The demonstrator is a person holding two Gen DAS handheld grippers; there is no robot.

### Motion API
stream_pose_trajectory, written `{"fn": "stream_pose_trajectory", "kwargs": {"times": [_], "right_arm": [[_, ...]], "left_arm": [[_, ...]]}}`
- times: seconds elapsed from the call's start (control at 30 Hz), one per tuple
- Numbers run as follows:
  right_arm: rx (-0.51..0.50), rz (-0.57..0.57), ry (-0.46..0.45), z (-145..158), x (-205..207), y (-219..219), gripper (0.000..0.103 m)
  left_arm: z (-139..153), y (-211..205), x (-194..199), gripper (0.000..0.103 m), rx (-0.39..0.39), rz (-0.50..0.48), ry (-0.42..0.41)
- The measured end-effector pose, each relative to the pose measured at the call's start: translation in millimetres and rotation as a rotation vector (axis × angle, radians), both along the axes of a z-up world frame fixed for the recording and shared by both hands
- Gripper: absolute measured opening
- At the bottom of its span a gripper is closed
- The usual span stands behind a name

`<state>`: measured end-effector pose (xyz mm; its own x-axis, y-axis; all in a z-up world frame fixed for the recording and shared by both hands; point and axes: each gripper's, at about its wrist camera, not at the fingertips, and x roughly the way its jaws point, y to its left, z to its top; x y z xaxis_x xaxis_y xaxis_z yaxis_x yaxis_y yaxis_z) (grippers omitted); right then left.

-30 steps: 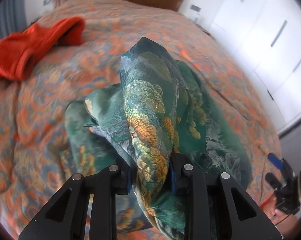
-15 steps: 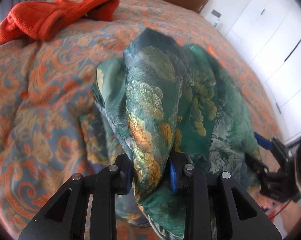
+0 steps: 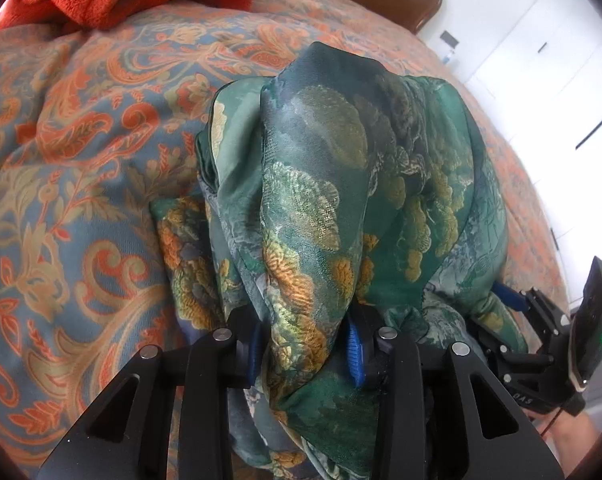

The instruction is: Fold large clothes

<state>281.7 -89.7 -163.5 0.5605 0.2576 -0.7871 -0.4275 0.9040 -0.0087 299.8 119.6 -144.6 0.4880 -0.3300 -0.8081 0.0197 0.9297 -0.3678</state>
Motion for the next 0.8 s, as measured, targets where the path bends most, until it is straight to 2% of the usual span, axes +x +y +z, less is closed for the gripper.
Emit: {"fn": "stream_pose_trajectory", "kwargs": {"times": [0.1, 0.23, 0.4, 0.47, 0.57, 0.63, 0.7, 0.8], "right_arm": [[-0.019, 0.009, 0.018, 5, -2, 2, 0.071], [-0.012, 0.025, 0.076, 40, 4, 3, 0.071], [0.144, -0.044, 0.041, 100, 31, 5, 0.071], [0.205, -0.082, 0.043, 112, 51, 10, 0.071], [0.279, -0.153, 0.092, 104, 92, 16, 0.071], [0.31, -0.206, 0.148, 82, 121, 21, 0.071], [0.282, -0.232, 0.181, 51, 145, 26, 0.071], [0.174, -0.214, 0.221, 15, 157, 40, 0.072]], "left_arm": [[7, -1, -6, 0.035, 0.019, -0.007, -0.007], [12, 4, -11, 0.035, 0.022, -0.021, -0.014], [3, 14, -14, 0.035, -0.029, -0.008, -0.018], [1, 15, -14, 0.035, -0.037, -0.008, -0.022], [-1, 16, -16, 0.035, -0.047, -0.007, -0.027], [-3, 17, -14, 0.035, -0.049, -0.003, -0.027], [-6, 15, -12, 0.035, -0.037, -0.004, -0.026], [-10, 8, -10, 0.036, 0.0, -0.005, -0.027]]}}
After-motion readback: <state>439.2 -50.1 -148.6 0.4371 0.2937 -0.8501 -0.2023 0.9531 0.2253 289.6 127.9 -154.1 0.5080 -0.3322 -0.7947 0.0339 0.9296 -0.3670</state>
